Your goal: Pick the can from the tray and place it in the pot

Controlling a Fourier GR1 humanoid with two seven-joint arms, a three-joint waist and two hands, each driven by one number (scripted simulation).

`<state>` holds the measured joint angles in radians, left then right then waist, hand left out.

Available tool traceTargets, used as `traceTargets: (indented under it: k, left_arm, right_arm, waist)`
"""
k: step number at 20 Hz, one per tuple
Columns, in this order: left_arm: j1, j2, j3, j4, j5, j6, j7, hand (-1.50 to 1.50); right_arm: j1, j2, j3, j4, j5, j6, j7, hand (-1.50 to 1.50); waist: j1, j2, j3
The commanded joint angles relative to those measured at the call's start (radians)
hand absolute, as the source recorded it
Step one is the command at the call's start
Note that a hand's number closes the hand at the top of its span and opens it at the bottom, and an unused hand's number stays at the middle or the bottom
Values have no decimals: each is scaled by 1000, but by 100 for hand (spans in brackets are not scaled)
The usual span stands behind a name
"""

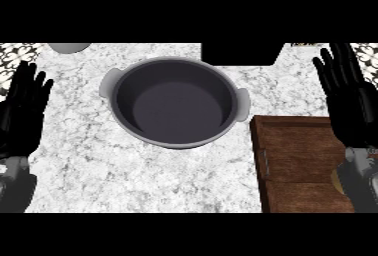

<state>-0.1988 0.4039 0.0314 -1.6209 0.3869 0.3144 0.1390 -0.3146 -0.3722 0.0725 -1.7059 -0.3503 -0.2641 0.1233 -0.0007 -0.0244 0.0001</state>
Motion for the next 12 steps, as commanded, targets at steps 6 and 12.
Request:
traceTargets:
  k: [6,12]
  left_arm:
    - [29,-33,-185,-36,-105,-14,85,0]
    - [82,-73,-209,-40,-94,-2,98,0]
  right_arm:
    - [146,-125,-53,13,-348,490,43,-150]
    - [356,-294,-205,-4,154,315,-454,-150]
  waist:
    - [-25,25,5]
    - [-68,15,5]
